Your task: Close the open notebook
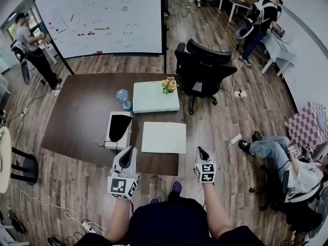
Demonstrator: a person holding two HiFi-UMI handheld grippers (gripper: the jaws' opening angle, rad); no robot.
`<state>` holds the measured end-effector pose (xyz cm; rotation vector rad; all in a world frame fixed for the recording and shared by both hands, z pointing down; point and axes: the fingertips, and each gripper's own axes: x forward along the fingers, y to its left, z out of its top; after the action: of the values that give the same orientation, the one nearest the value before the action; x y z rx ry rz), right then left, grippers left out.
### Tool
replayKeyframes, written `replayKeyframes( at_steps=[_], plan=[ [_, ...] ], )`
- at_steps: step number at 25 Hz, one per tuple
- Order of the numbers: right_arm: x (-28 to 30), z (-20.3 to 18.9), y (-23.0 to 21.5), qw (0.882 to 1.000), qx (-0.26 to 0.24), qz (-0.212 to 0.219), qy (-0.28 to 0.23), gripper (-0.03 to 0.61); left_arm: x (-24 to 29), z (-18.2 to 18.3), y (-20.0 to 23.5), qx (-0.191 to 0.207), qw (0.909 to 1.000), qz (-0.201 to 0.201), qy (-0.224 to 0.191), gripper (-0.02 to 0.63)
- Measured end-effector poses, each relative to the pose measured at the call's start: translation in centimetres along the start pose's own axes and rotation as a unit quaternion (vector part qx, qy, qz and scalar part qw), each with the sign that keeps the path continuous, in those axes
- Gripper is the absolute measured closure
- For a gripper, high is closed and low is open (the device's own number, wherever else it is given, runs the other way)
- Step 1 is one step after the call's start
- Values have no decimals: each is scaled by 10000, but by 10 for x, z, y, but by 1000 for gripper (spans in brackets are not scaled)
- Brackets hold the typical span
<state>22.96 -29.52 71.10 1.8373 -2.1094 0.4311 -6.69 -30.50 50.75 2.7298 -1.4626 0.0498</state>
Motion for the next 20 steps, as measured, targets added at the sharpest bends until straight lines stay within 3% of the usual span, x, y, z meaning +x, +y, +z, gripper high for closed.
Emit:
replayKeyframes(
  at_steps=[20],
  plan=[
    [50,-81,-7,9950,-49,282,958,571,17,-4,12,-163,9996,233,-3,618]
  ],
)
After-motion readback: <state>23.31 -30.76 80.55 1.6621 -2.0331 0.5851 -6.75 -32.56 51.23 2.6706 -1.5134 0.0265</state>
